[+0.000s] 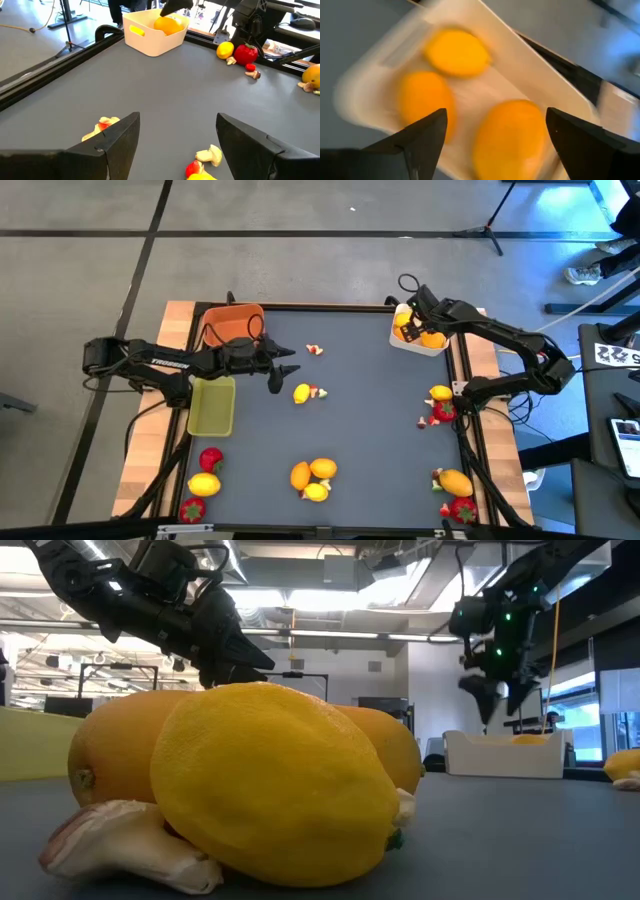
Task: Sort produce into baskets
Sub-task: Put the lemon into the white bin
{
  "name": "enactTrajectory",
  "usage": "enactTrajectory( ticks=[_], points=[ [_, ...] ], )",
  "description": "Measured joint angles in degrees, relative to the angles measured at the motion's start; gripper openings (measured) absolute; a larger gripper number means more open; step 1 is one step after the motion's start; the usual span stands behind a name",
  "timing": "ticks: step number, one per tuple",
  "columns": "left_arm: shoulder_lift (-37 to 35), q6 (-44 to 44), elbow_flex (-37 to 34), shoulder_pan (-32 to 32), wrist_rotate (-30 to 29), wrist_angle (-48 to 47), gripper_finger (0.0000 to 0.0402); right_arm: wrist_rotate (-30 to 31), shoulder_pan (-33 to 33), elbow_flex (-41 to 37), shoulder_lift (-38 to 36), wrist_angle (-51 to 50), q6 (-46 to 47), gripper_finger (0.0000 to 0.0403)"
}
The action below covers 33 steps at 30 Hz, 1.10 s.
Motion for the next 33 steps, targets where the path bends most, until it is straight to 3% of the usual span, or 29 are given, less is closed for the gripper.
enactTrajectory(
  ticks=[6, 11, 24, 28, 33],
  points=[
    [0.0, 0.7, 0.0, -1.4, 0.3, -2.8, 0.0257, -12.8, 6.5, 0.2, -0.7, 9.4, -3.1, 0.0335],
    [0.0, 1.2, 0.0, -3.8, 0.3, -5.1, 0.0257, -19.2, 13.0, 0.2, -0.4, 16.9, -5.4, 0.0335],
    [8.5, -1.8, 0.0, -6.6, -2.9, -5.6, 0.0257, -20.0, 24.1, 0.2, 1.7, 27.2, -6.3, 0.0335],
    [11.0, -2.8, 0.0, -7.1, 1.2, -2.7, 0.0257, -20.0, 25.4, 0.2, 4.2, 29.7, -7.5, 0.0335],
    [13.4, -3.1, 0.0, -7.1, 1.6, -0.9, 0.0257, -20.0, 25.7, 0.2, 7.7, 32.2, -7.5, 0.0335]
  ],
)
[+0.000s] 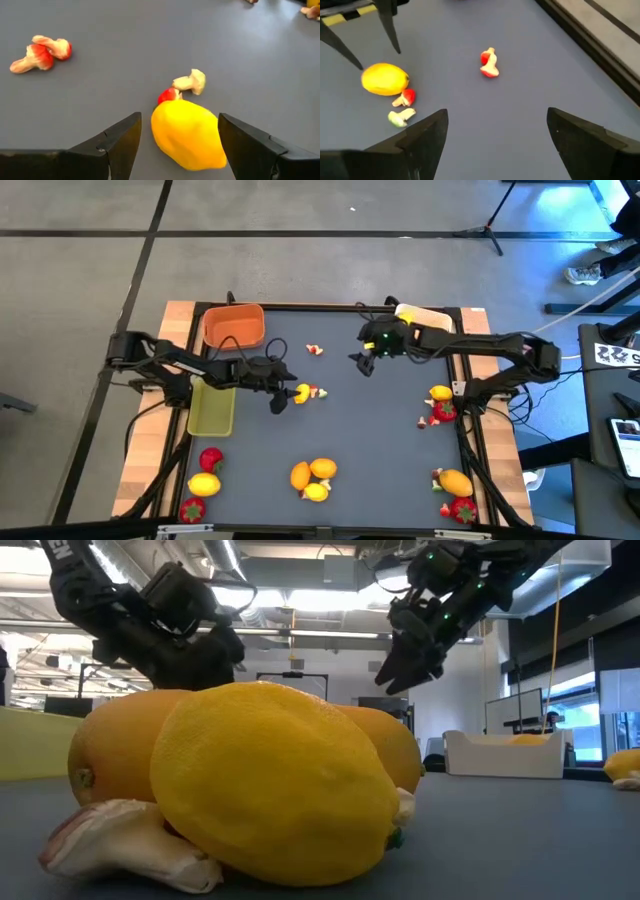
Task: Sort produce into baskets
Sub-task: Put the lemon into the white bin
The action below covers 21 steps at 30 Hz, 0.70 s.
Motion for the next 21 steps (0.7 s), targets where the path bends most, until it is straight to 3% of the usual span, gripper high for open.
enactTrajectory(
  ticks=[10, 16, 21],
  points=[
    [5.3, -3.5, 0.0, -1.6, 1.2, 2.6, 0.0257, 0.0, 0.0, 0.0, 5.0, 0.5, 0.8, 0.0335],
    [10.7, -4.0, 0.1, -2.7, -0.2, 9.3, 0.0257, 0.0, 0.2, 0.0, 6.6, 0.7, 3.3, 0.0335],
    [13.9, -2.0, 1.8, -2.6, 0.1, 12.0, 0.0234, 0.0, 1.8, -0.1, 6.9, 1.7, 3.5, 0.0335]
  ],
)
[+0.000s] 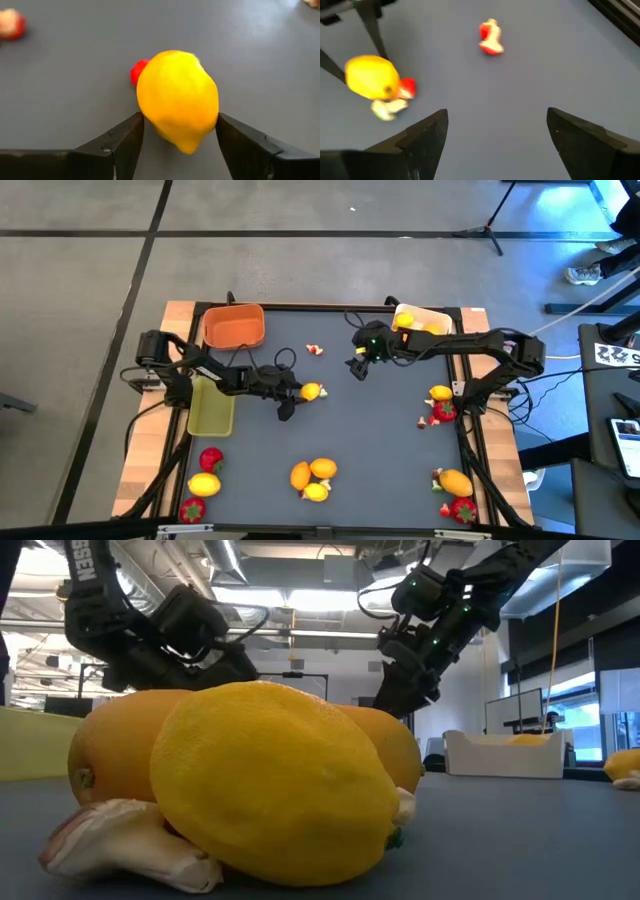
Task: Sort produce into baskets
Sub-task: Put the lemon into the white bin
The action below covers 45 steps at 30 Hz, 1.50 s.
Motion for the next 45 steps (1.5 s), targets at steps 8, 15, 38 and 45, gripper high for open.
enactTrajectory(
  ticks=[8, 15, 38, 45],
  points=[
    [1.1, 3.4, 1.2, -0.5, 1.1, -0.4, 0.0141, 0.0, 3.6, 0.0, 0.0, 5.2, -0.9, 0.0335],
    [-2.0, 6.4, 1.3, -0.3, 1.2, -2.7, 0.0117, -4.1, 6.4, 0.0, 0.0, 8.8, -2.7, 0.0335],
    [-21.7, 10.7, 1.2, -0.3, 0.5, -5.4, 0.0127, -8.1, 14.0, 0.0, 3.7, 31.7, 1.2, 0.0335],
    [-21.7, 10.8, 1.2, -0.2, 0.2, -3.7, 0.0127, -7.5, 13.8, 0.0, 4.2, 34.5, 1.2, 0.0328]
  ],
)
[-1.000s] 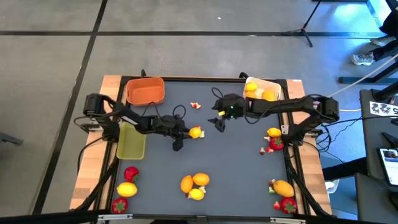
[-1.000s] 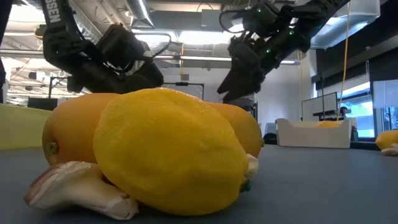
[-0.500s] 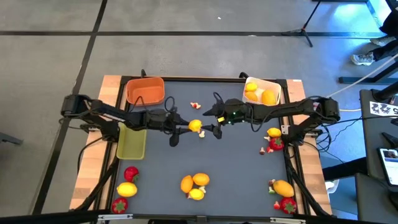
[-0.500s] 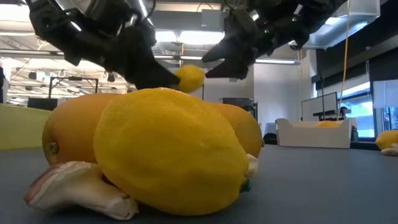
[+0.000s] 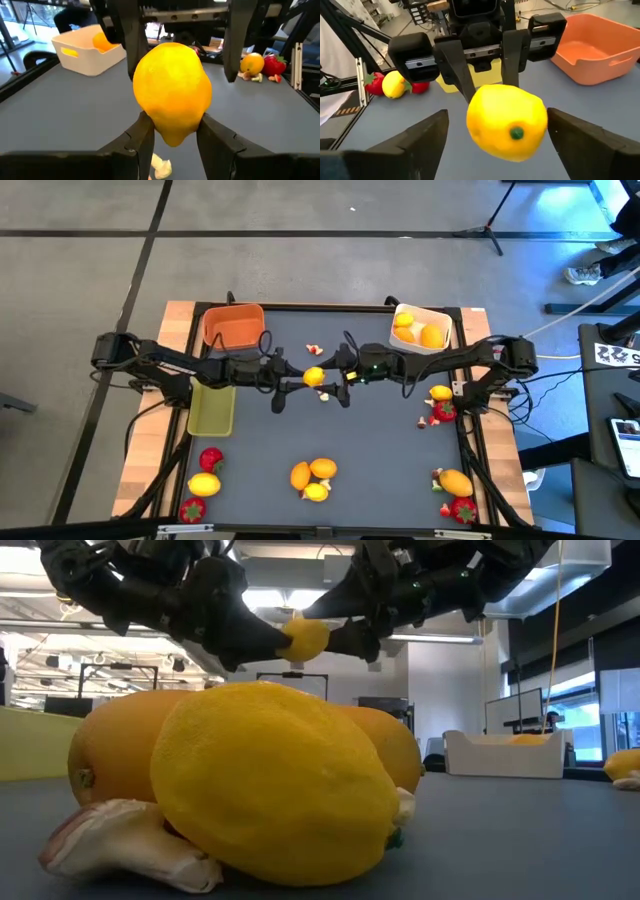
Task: Sort produce into baskets
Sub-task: Put the lemon into the white bin
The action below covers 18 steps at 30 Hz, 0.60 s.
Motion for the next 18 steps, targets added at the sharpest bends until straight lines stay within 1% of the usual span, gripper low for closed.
enactTrajectory(
  ticks=[2, 4, 6, 9, 12, 15, 18],
  points=[
    [0.0, 0.1, 0.0, 0.0, 0.1, 0.2, 0.0127, 0.0, 0.0, 0.0, 0.0, 0.3, -0.2, 0.0311],
    [0.0, 0.2, 0.0, 0.0, 0.1, 0.4, 0.0127, 0.0, 0.0, 0.0, 0.0, 0.0, -0.7, 0.0284],
    [0.0, 0.4, 0.0, 0.1, 0.2, 0.8, 0.0127, 0.6, 0.0, 0.0, 0.0, 0.2, -1.8, 0.0249],
    [0.0, 3.1, 0.0, 0.2, 0.2, 0.9, 0.0127, 1.0, 0.0, 0.0, 0.0, 0.8, -5.3, 0.0194],
    [0.0, 4.6, -0.1, 0.4, -0.1, 1.4, 0.0129, 1.2, -0.1, 0.0, 0.0, 1.2, -6.9, 0.0151],
    [0.0, 4.5, -0.2, 0.4, -0.2, 2.3, 0.0146, 2.6, 0.0, 0.0, -0.1, 1.2, -7.4, 0.0136],
    [0.1, 4.5, -0.2, 0.4, -0.2, 2.7, 0.0181, 2.7, 0.0, 0.0, -0.1, 1.4, -7.5, 0.0146]
  ],
)
